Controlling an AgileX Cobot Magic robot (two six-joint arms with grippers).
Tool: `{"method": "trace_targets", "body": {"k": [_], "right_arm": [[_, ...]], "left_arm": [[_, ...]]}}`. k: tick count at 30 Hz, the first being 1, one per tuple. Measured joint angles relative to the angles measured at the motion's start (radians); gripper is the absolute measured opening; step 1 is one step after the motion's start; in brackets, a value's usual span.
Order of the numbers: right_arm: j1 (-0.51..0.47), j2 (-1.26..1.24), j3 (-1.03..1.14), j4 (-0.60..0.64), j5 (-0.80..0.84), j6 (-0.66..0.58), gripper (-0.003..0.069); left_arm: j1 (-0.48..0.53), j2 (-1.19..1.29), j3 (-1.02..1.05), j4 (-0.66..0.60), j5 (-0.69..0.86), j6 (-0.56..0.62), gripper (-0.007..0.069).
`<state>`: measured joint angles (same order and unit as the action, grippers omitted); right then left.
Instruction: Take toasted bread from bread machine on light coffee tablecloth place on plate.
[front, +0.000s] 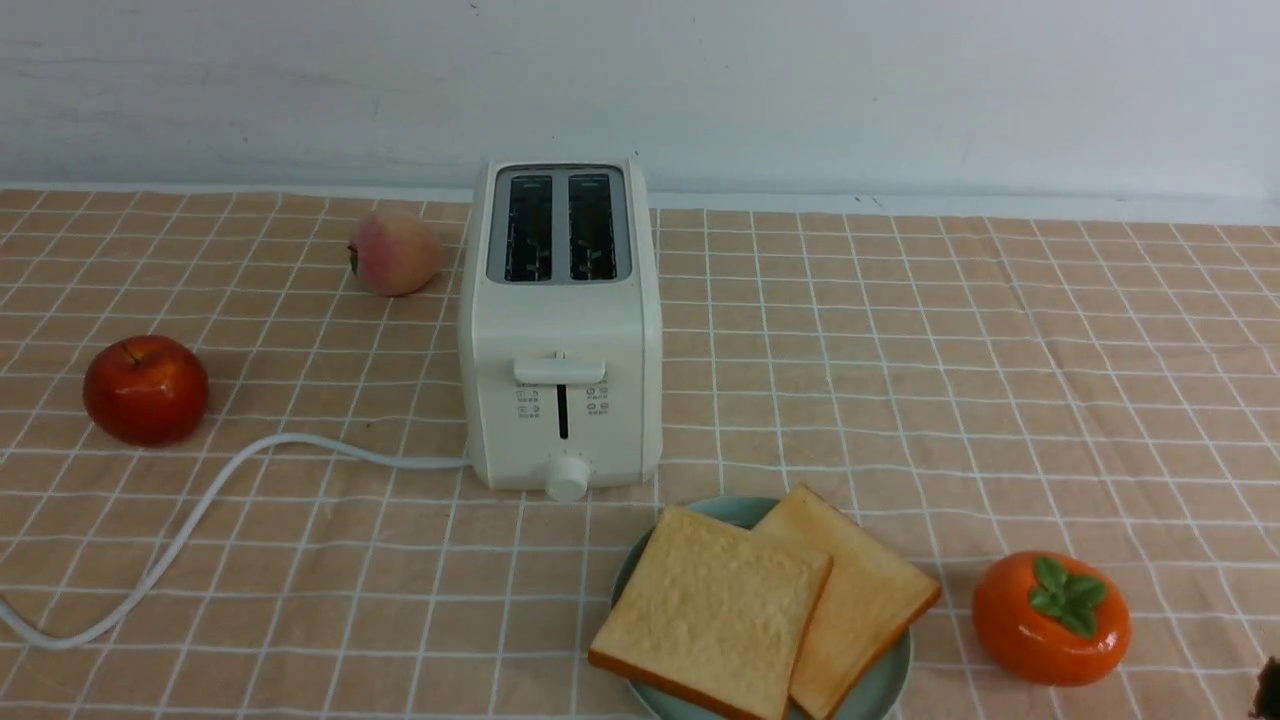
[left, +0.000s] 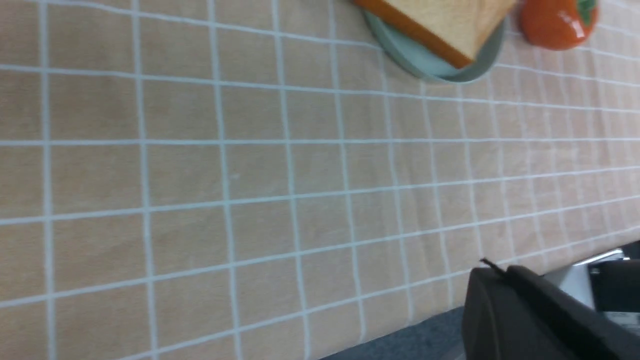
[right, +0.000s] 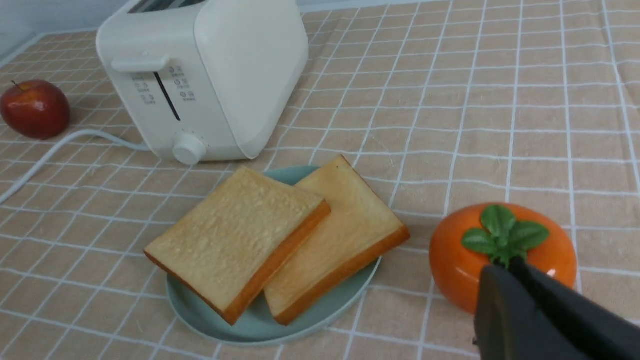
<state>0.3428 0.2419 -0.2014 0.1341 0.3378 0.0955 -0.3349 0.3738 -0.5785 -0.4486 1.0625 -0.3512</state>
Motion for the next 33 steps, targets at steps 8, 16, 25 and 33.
{"method": "trace_targets", "body": {"k": [8,16,25,33], "right_arm": [[0.000,-0.049,0.065,0.000,-0.007,0.004,-0.0014],[0.000,-0.049,0.065,0.004,-0.007,0.004,-0.0008],[0.000,-0.049,0.065,0.004,-0.007,0.004,0.0000],[0.000,-0.049,0.065,0.004,-0.007,0.004,0.0005]], "left_arm": [[0.000,-0.054,0.000,0.003,-0.090,0.001,-0.0014],[0.000,-0.054,0.001,0.005,-0.101,0.001,-0.0014],[0.000,-0.073,0.005,0.049,-0.106,0.019,-0.0014],[0.038,-0.242,0.181,0.432,-0.508,0.100,-0.0014]]}}
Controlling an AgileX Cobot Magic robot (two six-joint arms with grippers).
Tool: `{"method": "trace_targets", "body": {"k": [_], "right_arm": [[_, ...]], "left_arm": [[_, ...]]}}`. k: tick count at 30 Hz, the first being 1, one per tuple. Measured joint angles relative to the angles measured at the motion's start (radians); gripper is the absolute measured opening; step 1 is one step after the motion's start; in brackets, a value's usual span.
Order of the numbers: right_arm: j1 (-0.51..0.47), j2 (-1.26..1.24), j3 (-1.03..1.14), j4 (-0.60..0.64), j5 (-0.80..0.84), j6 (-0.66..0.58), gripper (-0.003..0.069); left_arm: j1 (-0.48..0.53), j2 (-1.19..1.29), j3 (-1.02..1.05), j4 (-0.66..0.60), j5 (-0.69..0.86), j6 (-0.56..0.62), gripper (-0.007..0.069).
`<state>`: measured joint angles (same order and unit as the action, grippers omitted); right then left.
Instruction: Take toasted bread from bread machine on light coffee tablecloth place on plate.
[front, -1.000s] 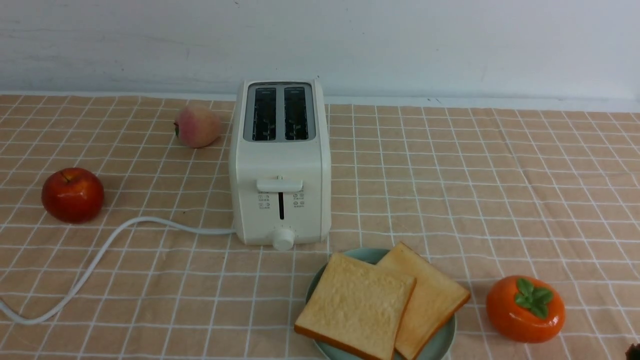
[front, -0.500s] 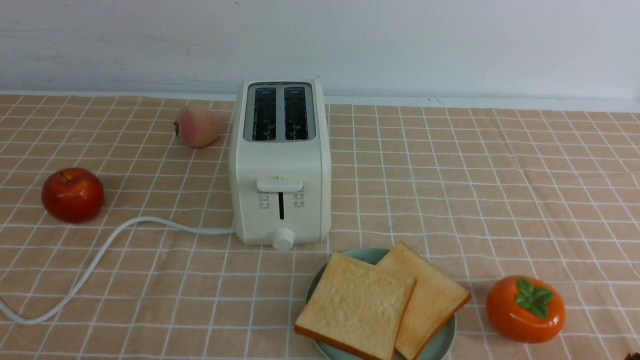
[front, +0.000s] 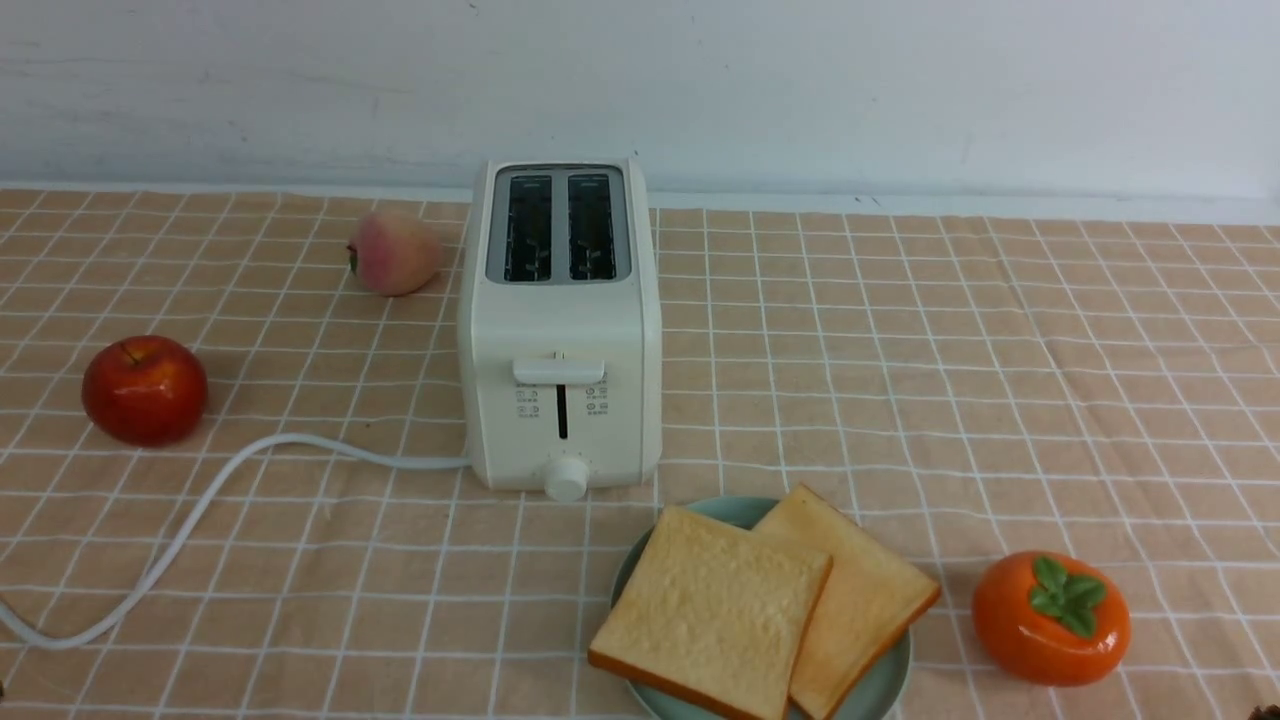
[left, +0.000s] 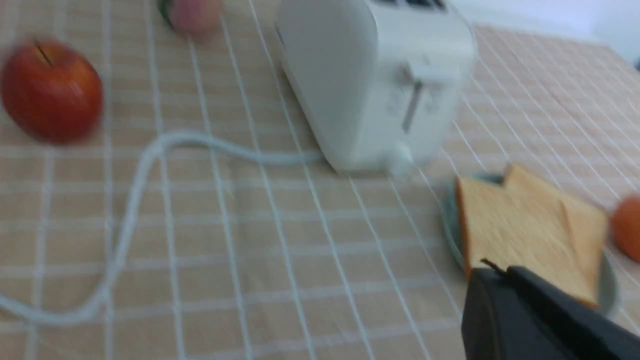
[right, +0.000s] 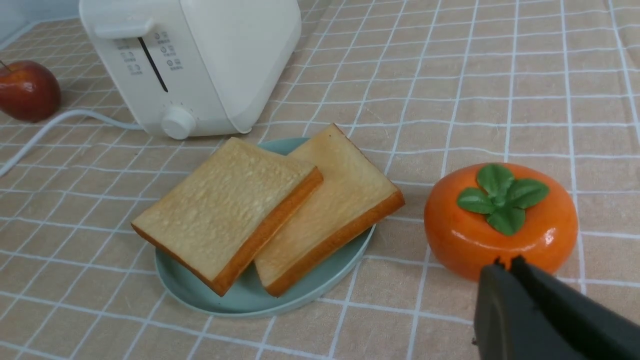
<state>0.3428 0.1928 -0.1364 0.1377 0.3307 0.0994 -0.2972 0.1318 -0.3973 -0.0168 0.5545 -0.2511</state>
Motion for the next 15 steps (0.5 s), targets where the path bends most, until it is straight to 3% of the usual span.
{"method": "trace_targets", "body": {"k": [3,7,15], "right_arm": [[0.000,0.000,0.000,0.002,0.000,0.000,0.0008],[0.000,-0.001,0.000,0.002,0.000,0.000,0.0014],[0.000,-0.001,0.001,0.003,0.000,0.000,0.0022]], "left_arm": [[0.034,-0.109,0.165,0.152,-0.190,-0.048,-0.0014],[0.054,-0.143,0.327,0.169,-0.265,-0.056,-0.0014],[0.056,-0.143,0.426,0.071,-0.160,-0.066,-0.0014]]}}
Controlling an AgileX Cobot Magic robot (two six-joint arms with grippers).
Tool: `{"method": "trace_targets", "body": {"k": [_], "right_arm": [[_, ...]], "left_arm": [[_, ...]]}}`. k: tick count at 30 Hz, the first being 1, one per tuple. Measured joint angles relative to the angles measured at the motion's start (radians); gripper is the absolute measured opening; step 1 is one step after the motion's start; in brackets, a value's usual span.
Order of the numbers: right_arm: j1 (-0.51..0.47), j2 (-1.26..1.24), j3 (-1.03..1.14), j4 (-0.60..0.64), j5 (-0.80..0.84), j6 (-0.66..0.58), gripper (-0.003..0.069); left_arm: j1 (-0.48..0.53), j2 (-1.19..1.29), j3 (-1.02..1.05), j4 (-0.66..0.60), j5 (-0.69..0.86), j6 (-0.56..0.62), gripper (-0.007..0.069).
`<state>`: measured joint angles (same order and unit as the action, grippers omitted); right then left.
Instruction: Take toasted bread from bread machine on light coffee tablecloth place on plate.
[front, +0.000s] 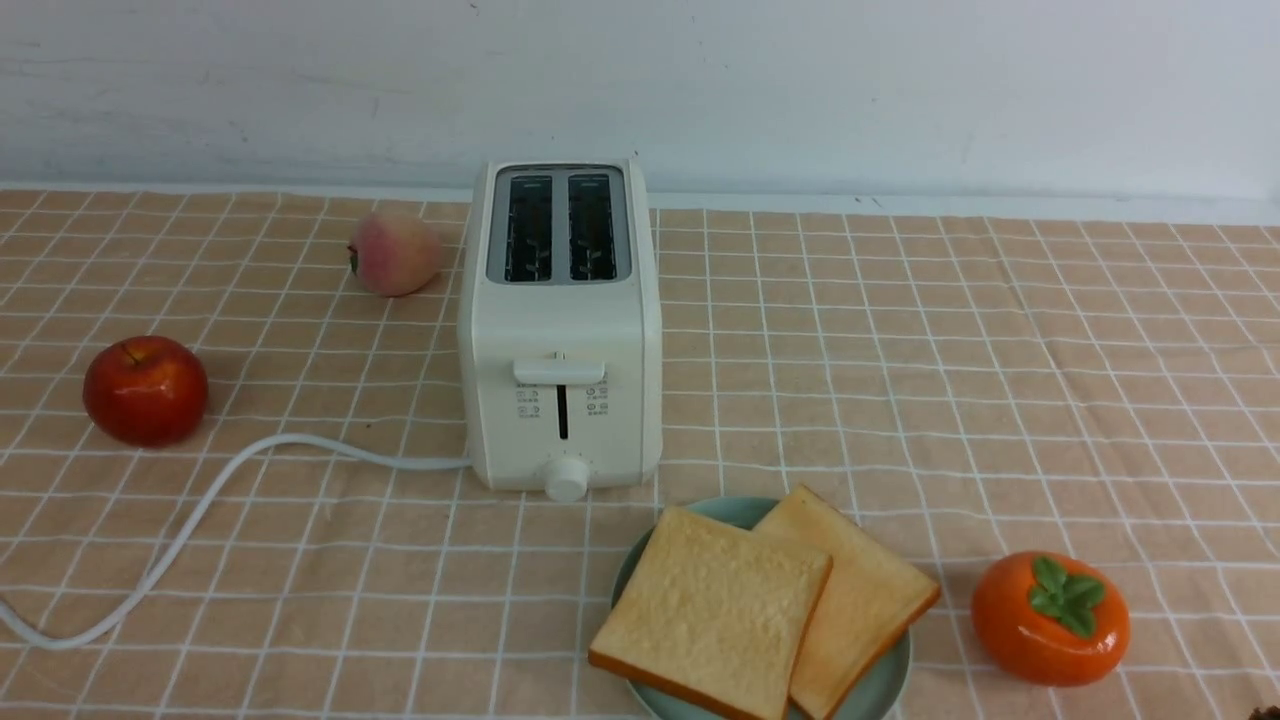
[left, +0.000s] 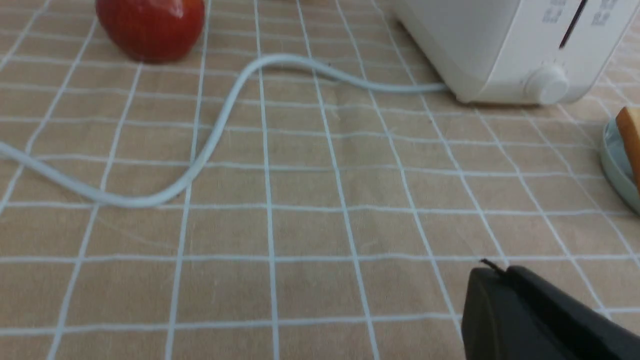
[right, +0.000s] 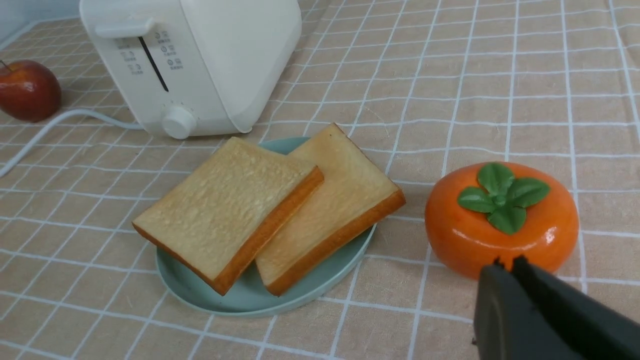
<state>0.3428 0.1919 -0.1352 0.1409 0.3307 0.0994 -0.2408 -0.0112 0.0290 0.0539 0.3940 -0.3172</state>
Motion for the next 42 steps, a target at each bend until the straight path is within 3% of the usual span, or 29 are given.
{"method": "trace_targets", "body": {"k": [6,13,28,32,37,42], "right_arm": [[0.000,0.000,0.000,0.000,0.000,0.000,0.0024],[0.000,0.000,0.000,0.000,0.000,0.000,0.0035],[-0.009,-0.014,0.004,0.000,0.000,0.000,0.0053],[-0.092,-0.047,0.009,0.000,0.003,0.000,0.0055],[-0.330,-0.081,0.009,0.000,0.003,0.000,0.0062],[-0.413,-0.126,0.012,-0.037,0.000,-0.010,0.0072]], "left_arm": [[0.001,0.000,0.002,-0.006,0.011,0.000,-0.0013],[0.075,0.000,0.002,-0.007,0.011,-0.001,-0.0013],[0.082,0.000,0.002,-0.007,0.009,-0.001,-0.0006],[0.082,0.000,0.002,-0.007,0.009,-0.001,-0.0003],[0.082,0.000,0.002,-0.007,0.008,-0.001,0.0000],[0.082,0.000,0.002,-0.007,0.008,-0.001,0.0004]]}}
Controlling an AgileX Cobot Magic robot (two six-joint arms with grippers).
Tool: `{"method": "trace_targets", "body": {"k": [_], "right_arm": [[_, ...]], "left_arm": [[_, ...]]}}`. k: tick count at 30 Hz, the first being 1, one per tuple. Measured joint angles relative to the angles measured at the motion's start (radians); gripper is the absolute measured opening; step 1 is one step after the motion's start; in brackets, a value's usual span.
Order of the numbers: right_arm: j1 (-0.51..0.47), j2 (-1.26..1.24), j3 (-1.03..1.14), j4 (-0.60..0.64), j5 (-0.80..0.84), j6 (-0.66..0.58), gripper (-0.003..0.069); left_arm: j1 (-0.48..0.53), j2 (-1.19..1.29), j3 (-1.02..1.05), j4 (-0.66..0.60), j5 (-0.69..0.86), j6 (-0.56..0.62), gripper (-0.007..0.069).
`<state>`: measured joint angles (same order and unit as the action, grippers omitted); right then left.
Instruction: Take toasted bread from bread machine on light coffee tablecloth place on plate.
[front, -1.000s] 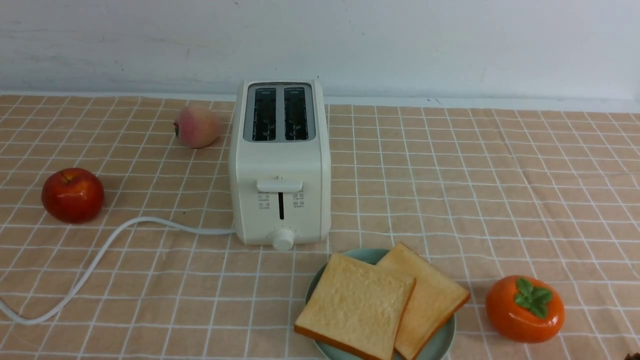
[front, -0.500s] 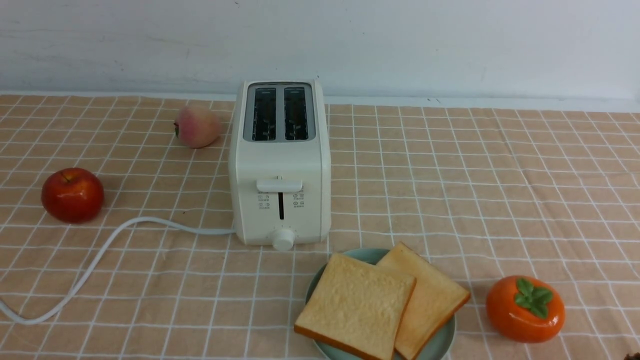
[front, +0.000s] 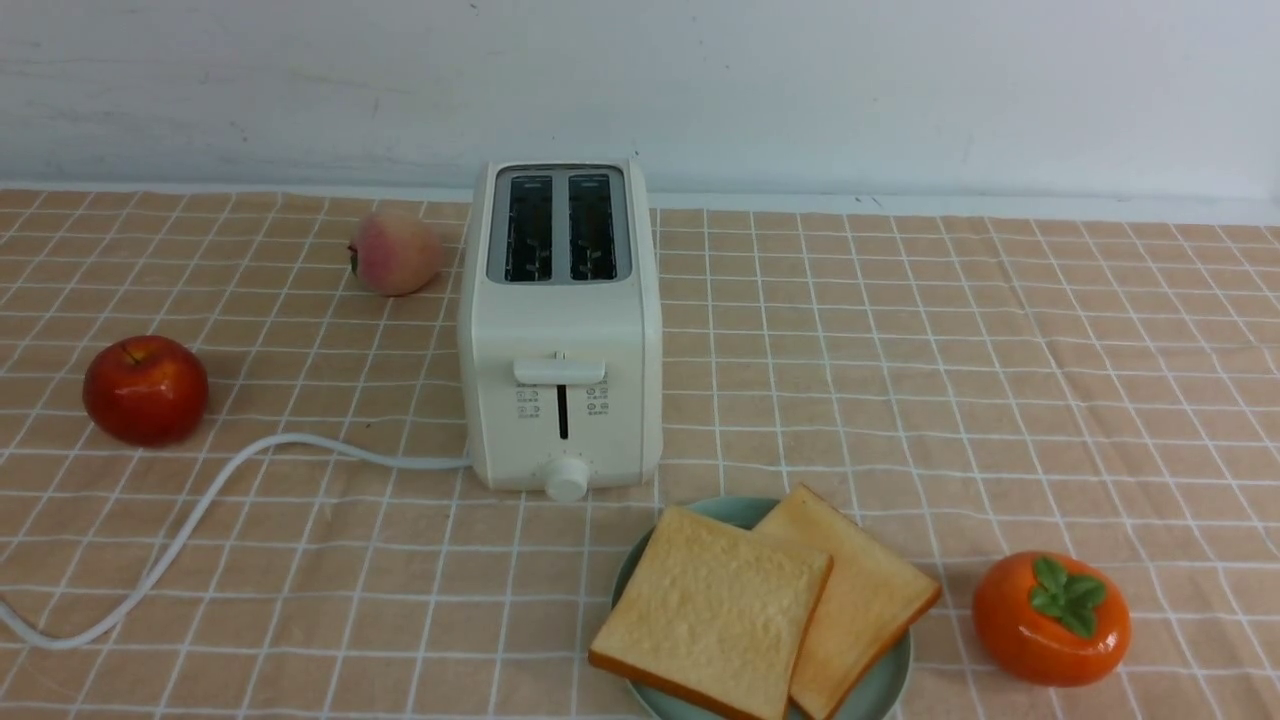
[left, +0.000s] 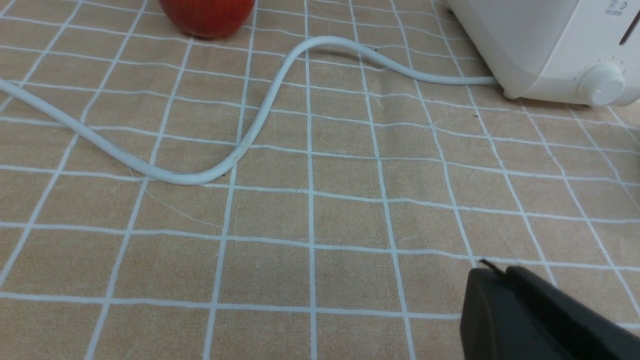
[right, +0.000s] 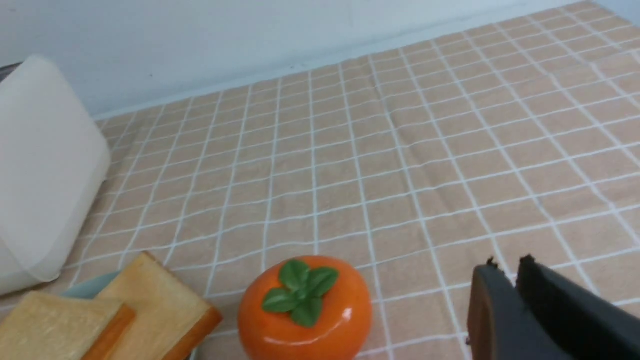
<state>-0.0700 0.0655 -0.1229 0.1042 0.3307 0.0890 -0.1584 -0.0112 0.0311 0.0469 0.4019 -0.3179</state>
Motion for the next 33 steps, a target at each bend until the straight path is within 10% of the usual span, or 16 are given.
{"method": "trace_targets", "body": {"k": [33], "right_arm": [[-0.043,-0.075,0.139,-0.187,0.050,-0.012,0.0111]], "left_arm": [[0.000,0.000,0.000,0.000,0.000,-0.003,0.0036]]}}
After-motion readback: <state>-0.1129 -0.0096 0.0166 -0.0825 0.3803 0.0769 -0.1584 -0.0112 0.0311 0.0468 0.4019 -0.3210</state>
